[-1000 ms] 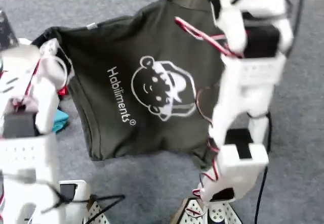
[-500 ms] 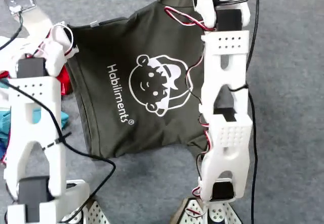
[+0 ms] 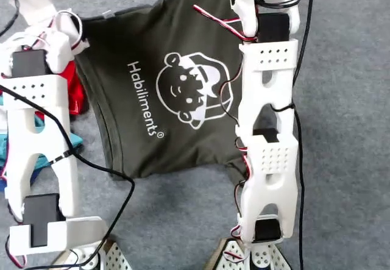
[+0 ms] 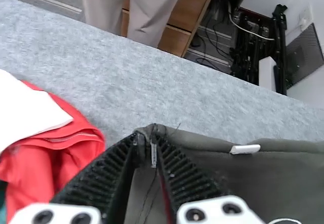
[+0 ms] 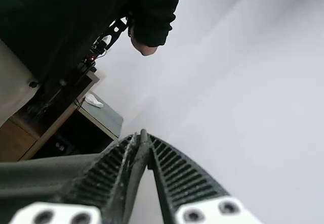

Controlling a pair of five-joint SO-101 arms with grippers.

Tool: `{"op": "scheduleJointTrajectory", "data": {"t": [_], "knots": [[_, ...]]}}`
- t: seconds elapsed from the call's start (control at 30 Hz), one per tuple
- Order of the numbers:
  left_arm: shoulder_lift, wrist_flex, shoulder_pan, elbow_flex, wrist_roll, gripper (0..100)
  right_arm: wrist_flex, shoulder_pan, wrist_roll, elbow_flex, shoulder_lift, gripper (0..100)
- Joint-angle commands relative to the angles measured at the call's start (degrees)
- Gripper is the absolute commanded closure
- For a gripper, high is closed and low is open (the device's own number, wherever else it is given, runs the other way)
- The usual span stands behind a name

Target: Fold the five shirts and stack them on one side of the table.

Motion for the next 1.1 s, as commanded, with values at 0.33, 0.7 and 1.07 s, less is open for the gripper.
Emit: {"op": "scheduleJointTrajectory", "data": {"t": [0.33, 0.7, 1.07], "knots": [[-0.8, 11.1, -9.5, -10.3, -0.4, 98, -1.2, 3.6, -0.6, -5.8, -0.8, 99.4], [-0.8, 28.4, 1.8, -38.9, -0.5, 98, 7.0, 8.2, -0.6, -14.3, -13.3, 99.4], [-0.8, 41.7, 6.0, -52.3, -0.6, 98, 7.6, 10.3, -0.4, -14.1, -26.1, 99.4]]}}
